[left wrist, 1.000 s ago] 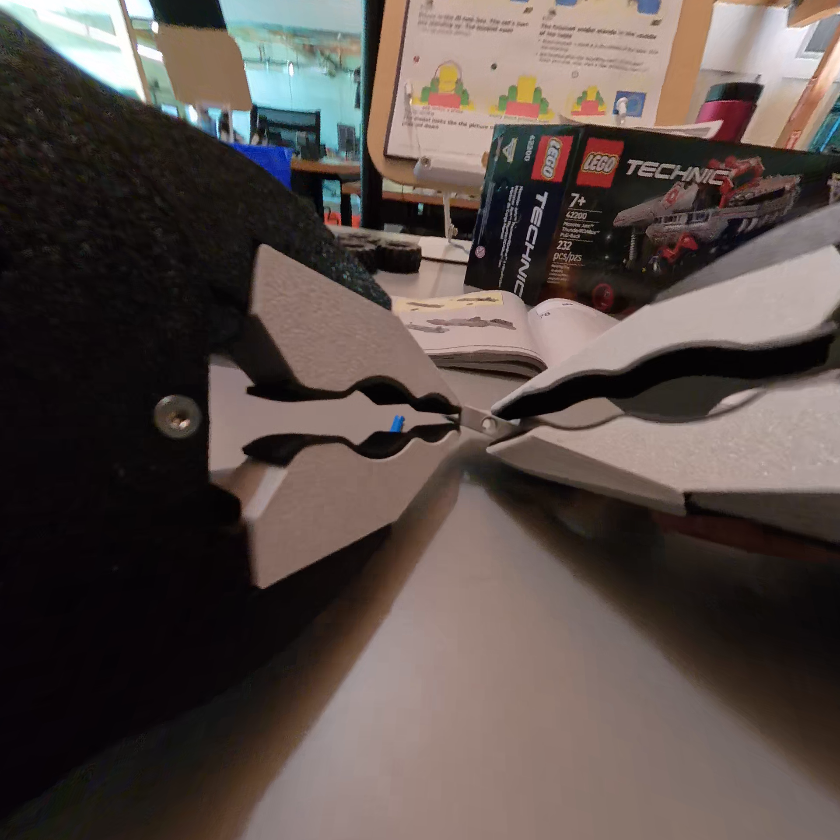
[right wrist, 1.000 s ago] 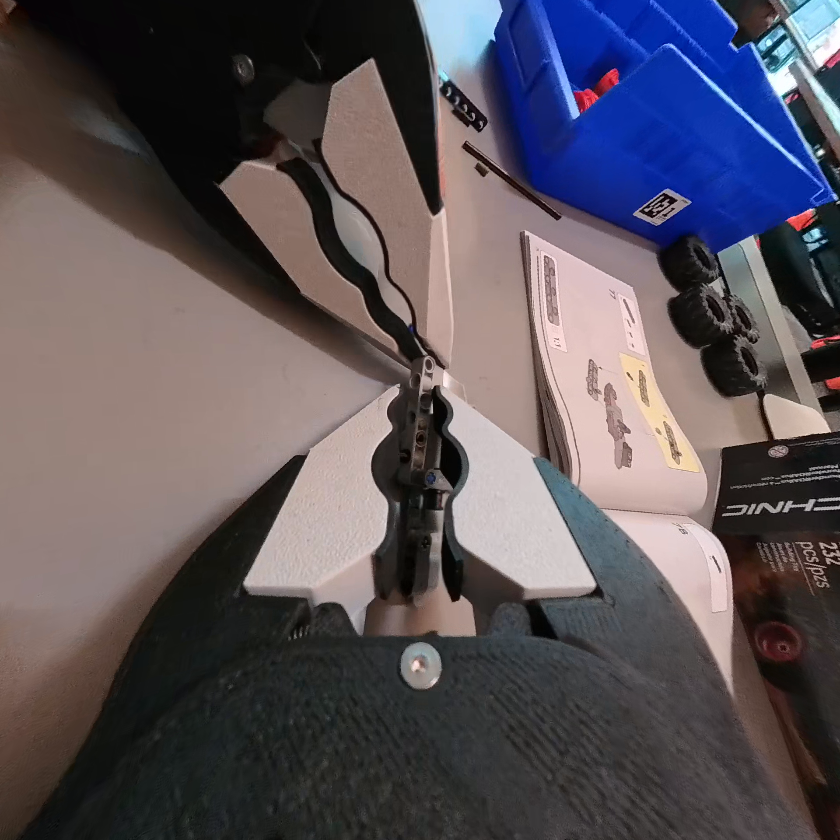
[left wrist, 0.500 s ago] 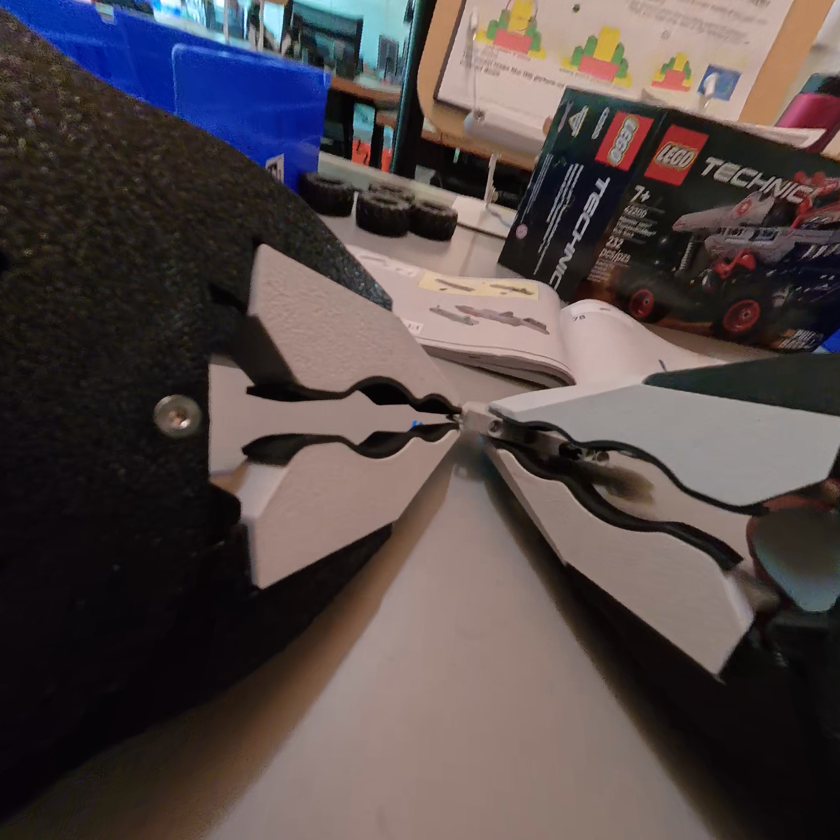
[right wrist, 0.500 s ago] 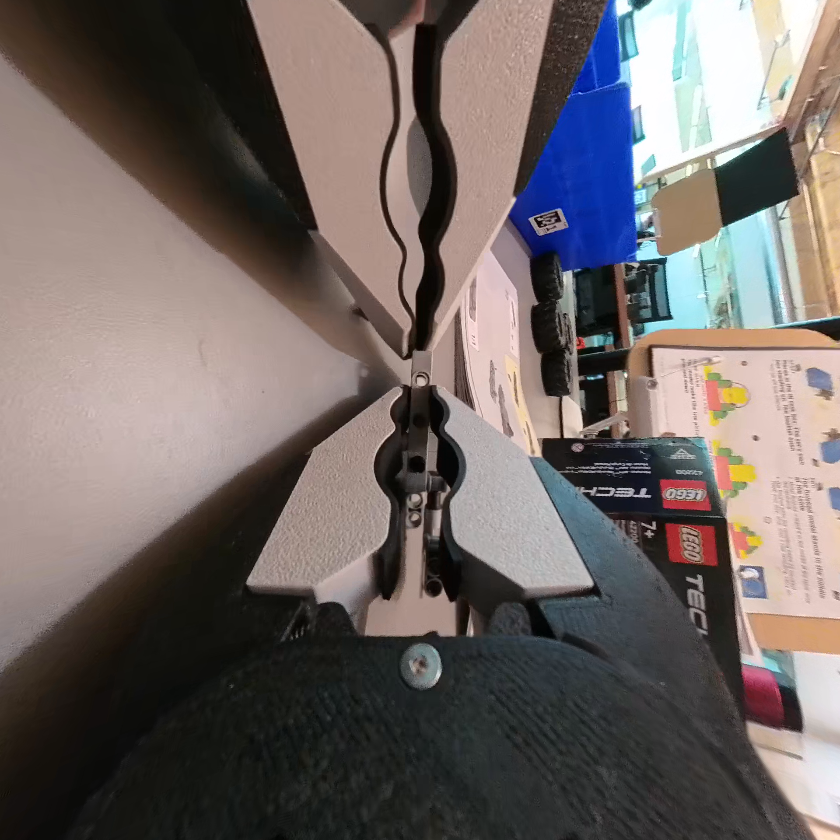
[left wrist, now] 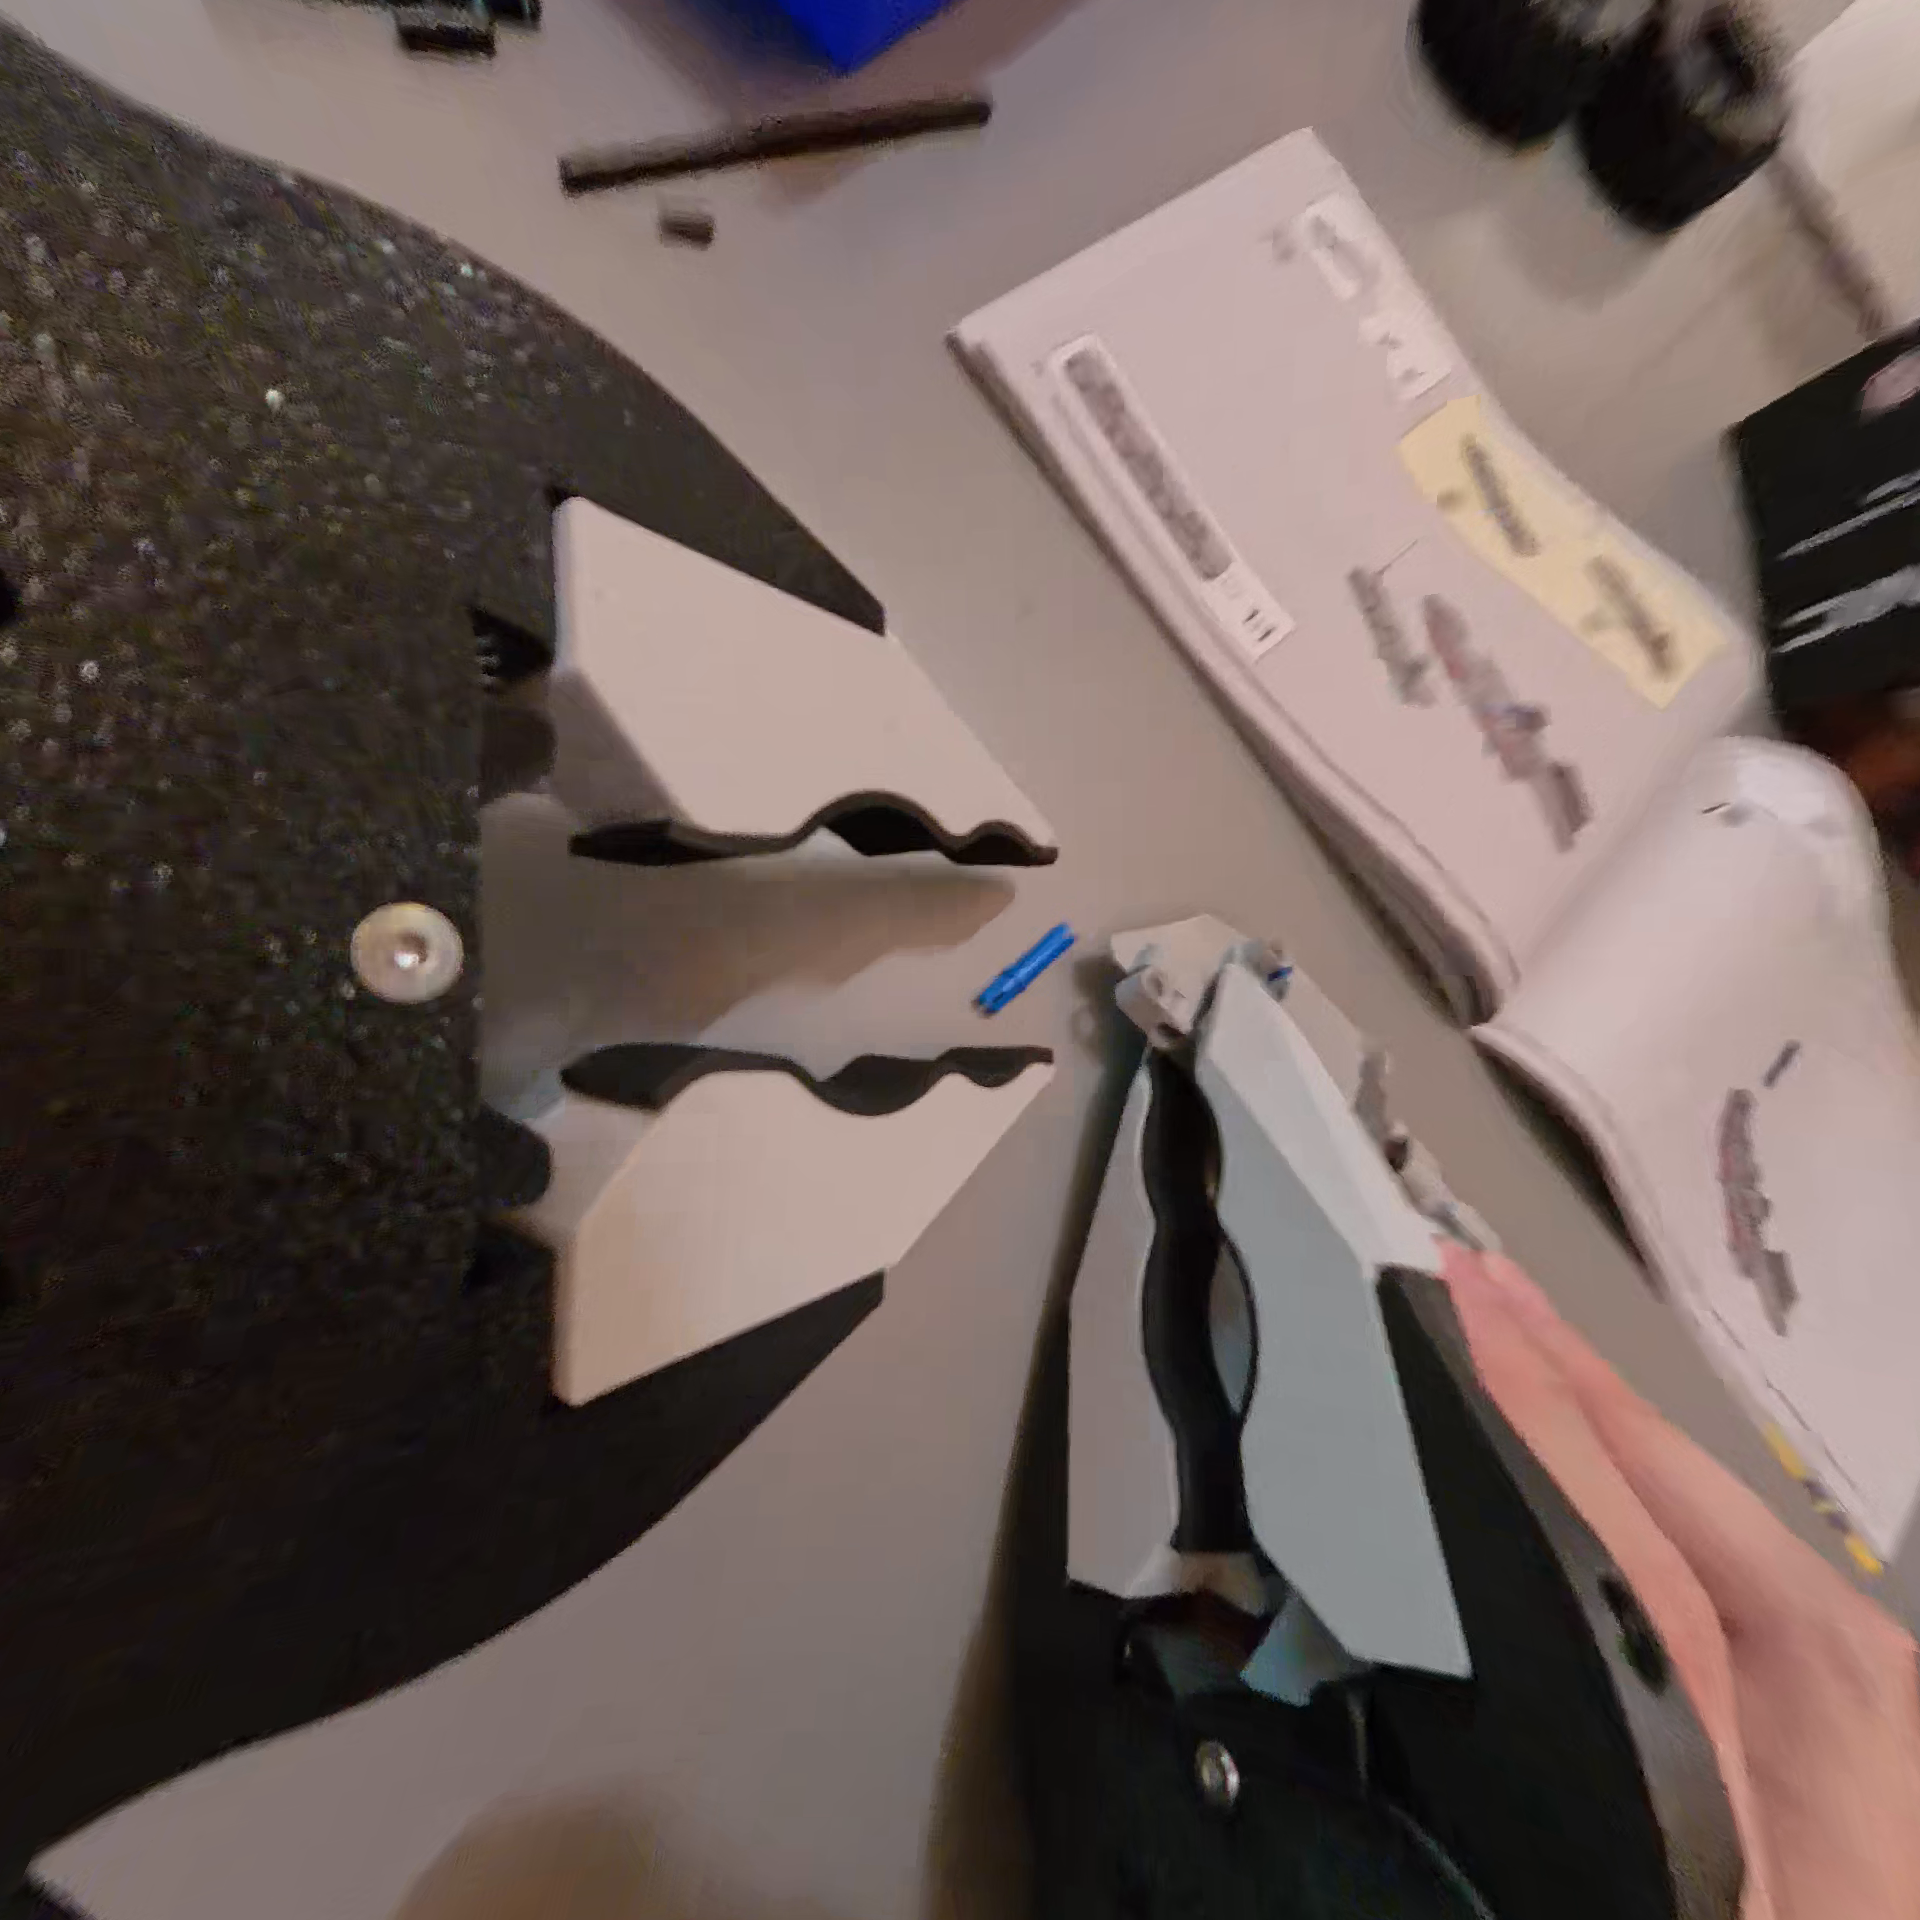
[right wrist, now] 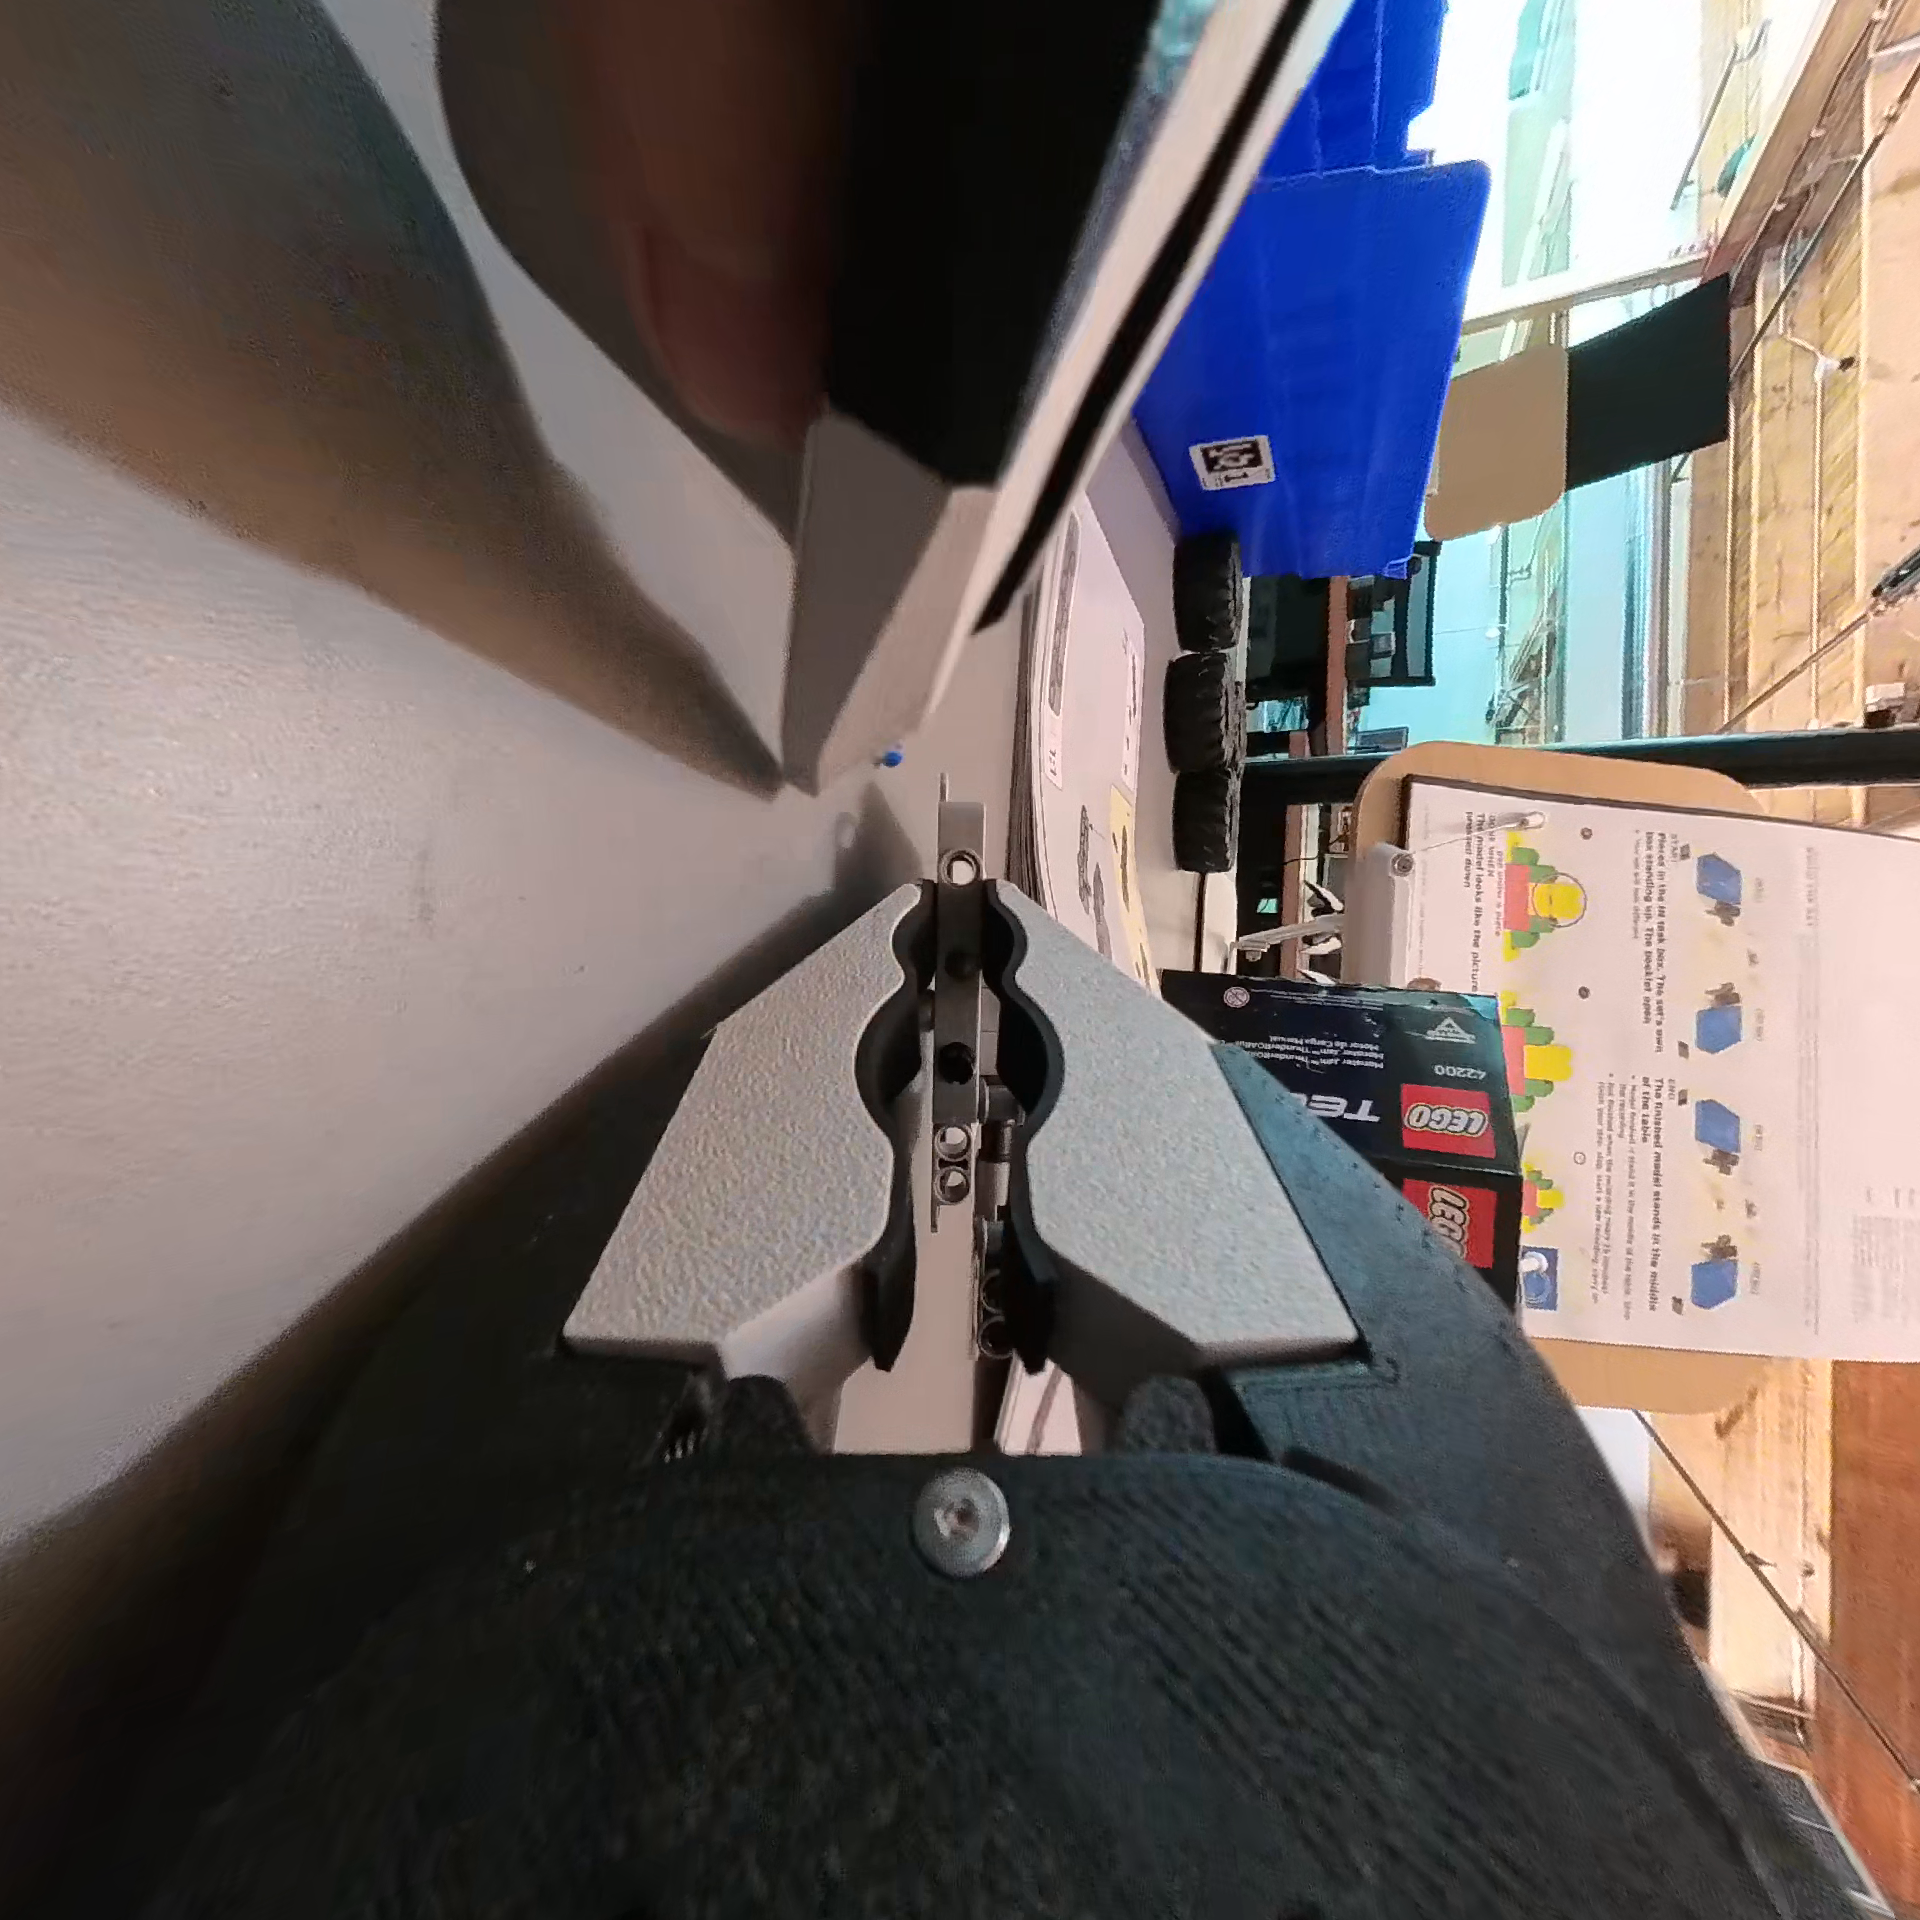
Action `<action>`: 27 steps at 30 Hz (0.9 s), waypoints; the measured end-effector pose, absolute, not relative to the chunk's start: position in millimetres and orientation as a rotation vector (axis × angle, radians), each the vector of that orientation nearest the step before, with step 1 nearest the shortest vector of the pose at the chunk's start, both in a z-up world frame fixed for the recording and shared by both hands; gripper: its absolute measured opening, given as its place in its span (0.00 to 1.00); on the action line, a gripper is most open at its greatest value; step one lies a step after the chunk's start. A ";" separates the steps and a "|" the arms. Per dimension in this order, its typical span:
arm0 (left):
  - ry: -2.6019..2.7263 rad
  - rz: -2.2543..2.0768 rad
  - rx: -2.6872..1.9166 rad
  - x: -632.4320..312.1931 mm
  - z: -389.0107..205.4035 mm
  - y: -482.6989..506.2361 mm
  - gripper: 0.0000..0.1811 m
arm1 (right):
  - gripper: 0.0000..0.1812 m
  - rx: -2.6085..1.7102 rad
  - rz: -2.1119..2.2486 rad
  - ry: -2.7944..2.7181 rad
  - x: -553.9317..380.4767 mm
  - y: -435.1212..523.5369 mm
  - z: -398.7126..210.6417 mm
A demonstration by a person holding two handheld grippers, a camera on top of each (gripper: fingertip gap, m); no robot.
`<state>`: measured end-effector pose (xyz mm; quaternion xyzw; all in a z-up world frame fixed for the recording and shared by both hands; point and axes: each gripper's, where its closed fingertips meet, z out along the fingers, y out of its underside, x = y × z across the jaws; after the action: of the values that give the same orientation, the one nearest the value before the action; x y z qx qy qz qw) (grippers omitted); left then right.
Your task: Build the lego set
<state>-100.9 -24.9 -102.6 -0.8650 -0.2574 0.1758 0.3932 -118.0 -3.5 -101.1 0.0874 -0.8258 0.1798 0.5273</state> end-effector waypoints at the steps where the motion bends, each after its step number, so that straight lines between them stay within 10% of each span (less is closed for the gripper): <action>1: -0.644 0.486 -2.161 -105.7 -95.8 -24.5 0.14 | 0.03 0.205 0.432 -1.974 -118.2 -3.2 -100.8; 27: -0.859 -0.739 -1.417 -93.1 -48.0 -8.9 0.04 | 0.10 0.209 0.643 -1.784 -102.6 -14.0 -53.3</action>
<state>-93.1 -8.9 -48.0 -0.6151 -0.3728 -0.3210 0.6161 -102.6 -14.0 -53.3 0.0892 -0.7627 0.2748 0.5787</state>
